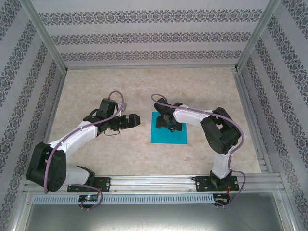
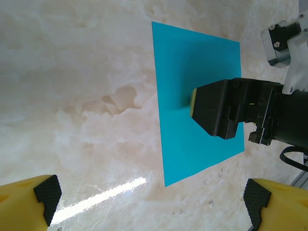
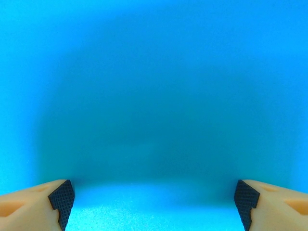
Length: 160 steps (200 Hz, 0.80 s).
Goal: Fold a paper plane with a square sheet of paper (pick it up from the middle)
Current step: Fold the square sheet of paper in half at the center of the table.
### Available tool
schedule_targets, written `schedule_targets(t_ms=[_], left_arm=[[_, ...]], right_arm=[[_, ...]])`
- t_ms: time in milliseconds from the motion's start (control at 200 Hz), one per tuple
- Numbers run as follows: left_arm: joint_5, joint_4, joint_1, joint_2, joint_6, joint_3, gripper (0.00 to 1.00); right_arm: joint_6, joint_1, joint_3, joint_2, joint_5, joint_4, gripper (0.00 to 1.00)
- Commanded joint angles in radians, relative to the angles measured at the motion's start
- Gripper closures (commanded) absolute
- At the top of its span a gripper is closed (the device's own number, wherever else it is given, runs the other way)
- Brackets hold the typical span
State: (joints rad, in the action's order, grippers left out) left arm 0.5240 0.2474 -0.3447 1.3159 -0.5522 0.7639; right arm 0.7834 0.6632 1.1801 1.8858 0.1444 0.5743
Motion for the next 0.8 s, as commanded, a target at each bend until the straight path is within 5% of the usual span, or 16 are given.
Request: schedule_targets(t_ms=[0, 490, 794], left_arm=[[0.014, -0.003, 0.012, 0.003, 0.023, 0.023, 0.0], [0.01, 0.005, 0.012, 0.001, 0.02, 0.017, 0.0], [0.007, 0.008, 0.012, -0.001, 0.015, 0.018, 0.0]], right_arm=[[-0.019, -0.004, -0.014, 0.047, -0.004, -0.008, 0.12], [-0.047, 0.029, 0.013, 0.082, 0.034, 0.033, 0.18], [-0.042, 0.031, 0.003, 0.019, 0.065, 0.015, 0.34]])
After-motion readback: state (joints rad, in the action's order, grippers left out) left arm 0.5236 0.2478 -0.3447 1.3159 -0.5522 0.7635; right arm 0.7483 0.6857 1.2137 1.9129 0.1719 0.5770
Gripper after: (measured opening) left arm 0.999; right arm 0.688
